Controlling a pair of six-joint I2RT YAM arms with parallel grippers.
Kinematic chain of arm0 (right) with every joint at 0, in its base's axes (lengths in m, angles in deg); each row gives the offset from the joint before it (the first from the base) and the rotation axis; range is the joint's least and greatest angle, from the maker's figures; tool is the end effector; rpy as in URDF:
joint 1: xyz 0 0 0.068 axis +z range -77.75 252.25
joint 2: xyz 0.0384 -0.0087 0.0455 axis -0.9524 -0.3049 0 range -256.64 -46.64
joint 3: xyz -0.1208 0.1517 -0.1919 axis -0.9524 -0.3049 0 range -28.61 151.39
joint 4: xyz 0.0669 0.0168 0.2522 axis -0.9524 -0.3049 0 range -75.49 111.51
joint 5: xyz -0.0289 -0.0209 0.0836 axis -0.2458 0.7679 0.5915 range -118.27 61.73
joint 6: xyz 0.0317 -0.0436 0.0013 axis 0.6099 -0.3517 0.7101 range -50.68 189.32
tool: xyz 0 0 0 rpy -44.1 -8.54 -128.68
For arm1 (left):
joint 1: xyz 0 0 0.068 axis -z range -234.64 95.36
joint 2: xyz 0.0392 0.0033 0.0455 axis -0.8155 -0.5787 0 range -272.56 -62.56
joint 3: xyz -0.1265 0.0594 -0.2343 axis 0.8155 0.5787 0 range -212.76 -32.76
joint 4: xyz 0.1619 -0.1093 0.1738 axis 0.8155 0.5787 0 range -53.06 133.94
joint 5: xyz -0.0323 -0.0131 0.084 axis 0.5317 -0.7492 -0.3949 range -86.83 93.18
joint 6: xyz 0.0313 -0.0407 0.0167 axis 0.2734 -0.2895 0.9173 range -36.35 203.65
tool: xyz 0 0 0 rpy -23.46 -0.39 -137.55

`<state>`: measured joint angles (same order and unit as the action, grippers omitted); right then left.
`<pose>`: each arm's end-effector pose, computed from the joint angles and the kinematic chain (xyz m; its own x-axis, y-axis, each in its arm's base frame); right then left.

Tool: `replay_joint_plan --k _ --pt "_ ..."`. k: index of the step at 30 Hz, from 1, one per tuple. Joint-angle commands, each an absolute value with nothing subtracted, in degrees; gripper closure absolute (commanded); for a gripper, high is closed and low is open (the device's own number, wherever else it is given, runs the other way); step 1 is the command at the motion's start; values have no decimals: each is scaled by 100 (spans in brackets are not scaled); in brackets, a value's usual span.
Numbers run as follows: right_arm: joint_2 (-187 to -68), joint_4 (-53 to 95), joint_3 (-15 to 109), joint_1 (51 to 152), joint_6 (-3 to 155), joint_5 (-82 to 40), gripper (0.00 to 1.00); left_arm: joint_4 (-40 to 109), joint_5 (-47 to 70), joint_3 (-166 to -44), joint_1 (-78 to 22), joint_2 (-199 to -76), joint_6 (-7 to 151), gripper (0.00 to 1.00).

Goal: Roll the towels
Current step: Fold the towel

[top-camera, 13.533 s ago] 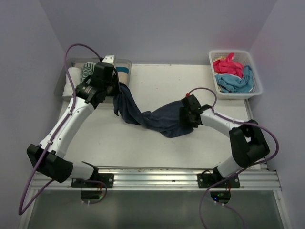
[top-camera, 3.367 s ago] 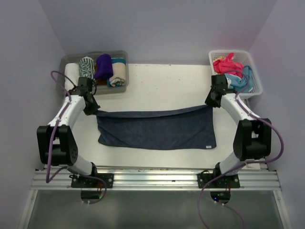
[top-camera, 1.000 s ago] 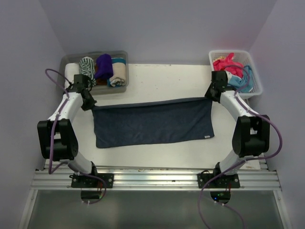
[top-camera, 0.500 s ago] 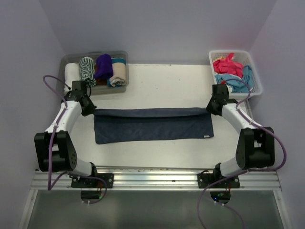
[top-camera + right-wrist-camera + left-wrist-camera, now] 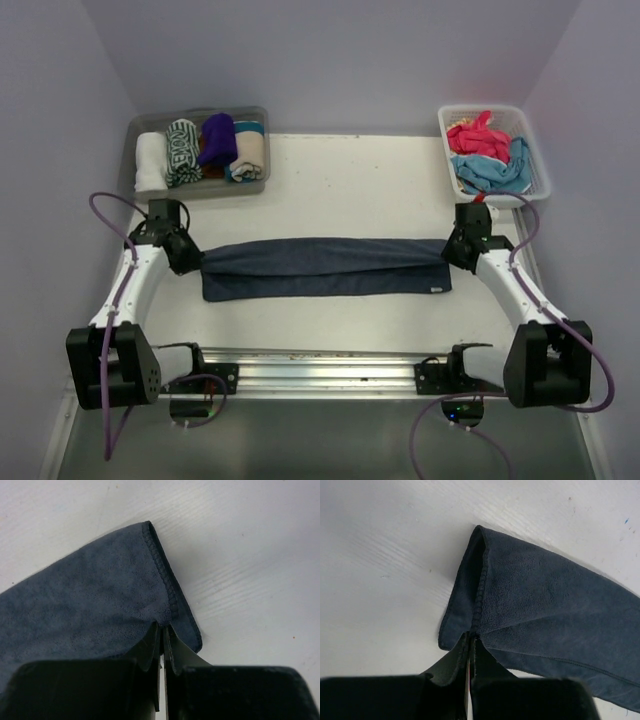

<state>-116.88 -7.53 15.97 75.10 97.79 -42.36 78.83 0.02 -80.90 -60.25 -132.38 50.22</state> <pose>0.2404 0.0034 0.2214 -0.6727 0.4293 -0.6027 0.4696 0.8771 0.1007 0.2263 0.0241 0.2283 -0.6766 -0.6191 -0.3986 -0.5927 0.7791 -0.2040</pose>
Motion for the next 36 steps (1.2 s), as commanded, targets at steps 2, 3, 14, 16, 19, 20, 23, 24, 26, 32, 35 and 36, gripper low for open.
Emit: replay_joint_plan --k 2,3,14,16,19,20,23,24,26,32,35,36 --pt "-11432 -1119 1481 7410 9823 -4410 100 8229 28 -8022 -6070 -12839 4806 100" --pt "-11336 -1145 1473 7410 9858 -4418 100 8281 -51 -8031 -6070 -12821 4805 100" --pt "-10895 -1444 1324 7410 9911 -4506 100 8545 -262 -7978 -6070 -12645 4735 100" --pt "-10878 -1435 1253 7410 9964 -4497 100 8537 -210 -7925 -6070 -12645 4735 100" --pt "-10878 -1462 1235 7410 10061 -4366 100 8545 -219 -7864 -6070 -12663 4674 100" --pt "-10930 -1479 1226 7410 10139 -4374 100 8537 -210 -7838 -6070 -12672 4665 100" --pt "-11018 -1497 1183 7410 10245 -4322 100 8528 -175 -7785 -6070 -12751 4612 100" --pt "-11053 -1497 1165 7410 10280 -4295 100 8528 -166 -7776 -6070 -12820 4612 97" --pt "-11036 -1479 1086 7410 10342 -4260 79 8545 -157 -7802 -6079 -12909 4621 65" --pt "-10904 -1567 1252 7410 10272 -4541 50 8458 -157 -8381 -6070 -12909 4752 34" --pt "-11097 -1541 1384 7410 10149 -4559 51 8151 -52 -8742 -5965 -12970 4788 37" --pt "-11167 -1480 1402 7410 10088 -4550 51 8106 -86 -8847 -5747 -13127 4762 38"
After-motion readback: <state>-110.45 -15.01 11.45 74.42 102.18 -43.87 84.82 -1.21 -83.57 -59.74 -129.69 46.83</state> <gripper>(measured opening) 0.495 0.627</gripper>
